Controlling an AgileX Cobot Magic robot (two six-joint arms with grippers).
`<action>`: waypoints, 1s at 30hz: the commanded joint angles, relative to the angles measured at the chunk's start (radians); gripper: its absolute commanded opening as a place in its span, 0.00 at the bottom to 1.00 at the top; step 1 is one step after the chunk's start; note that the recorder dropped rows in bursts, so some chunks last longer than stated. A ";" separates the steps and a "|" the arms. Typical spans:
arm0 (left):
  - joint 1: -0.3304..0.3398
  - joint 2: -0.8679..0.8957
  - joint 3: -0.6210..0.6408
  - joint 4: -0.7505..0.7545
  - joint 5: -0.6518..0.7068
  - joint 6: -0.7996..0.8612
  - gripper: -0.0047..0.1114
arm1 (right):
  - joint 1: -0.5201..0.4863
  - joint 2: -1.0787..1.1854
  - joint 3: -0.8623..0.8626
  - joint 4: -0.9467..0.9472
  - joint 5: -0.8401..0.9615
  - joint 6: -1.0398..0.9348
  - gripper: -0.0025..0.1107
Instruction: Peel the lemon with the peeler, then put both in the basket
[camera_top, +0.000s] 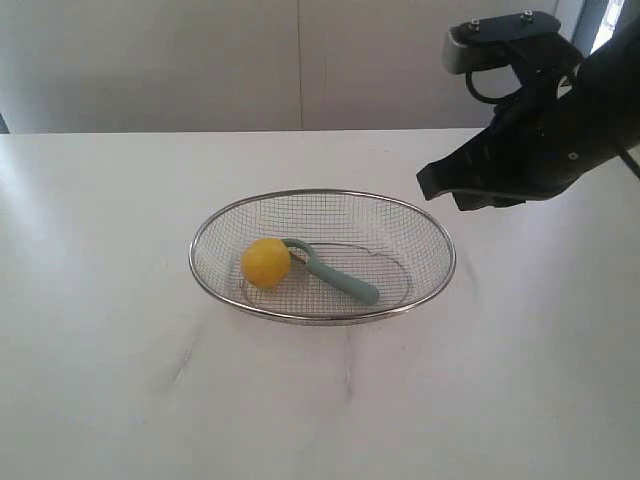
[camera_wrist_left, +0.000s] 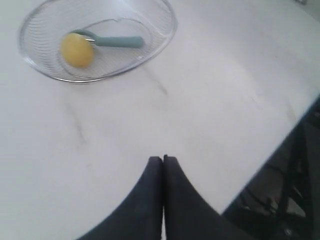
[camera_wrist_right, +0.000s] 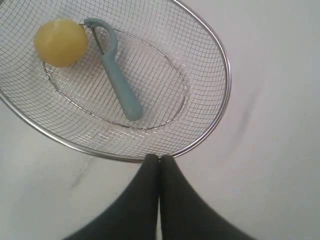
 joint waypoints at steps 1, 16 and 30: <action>0.166 -0.100 0.104 -0.005 -0.085 0.002 0.04 | -0.002 -0.009 0.004 0.002 -0.009 -0.002 0.02; 0.338 -0.385 0.430 -0.003 -0.224 0.005 0.04 | -0.002 -0.009 0.004 0.002 -0.009 -0.002 0.02; 0.338 -0.535 0.694 -0.001 -0.567 0.007 0.04 | -0.002 -0.009 0.004 0.005 -0.010 0.000 0.02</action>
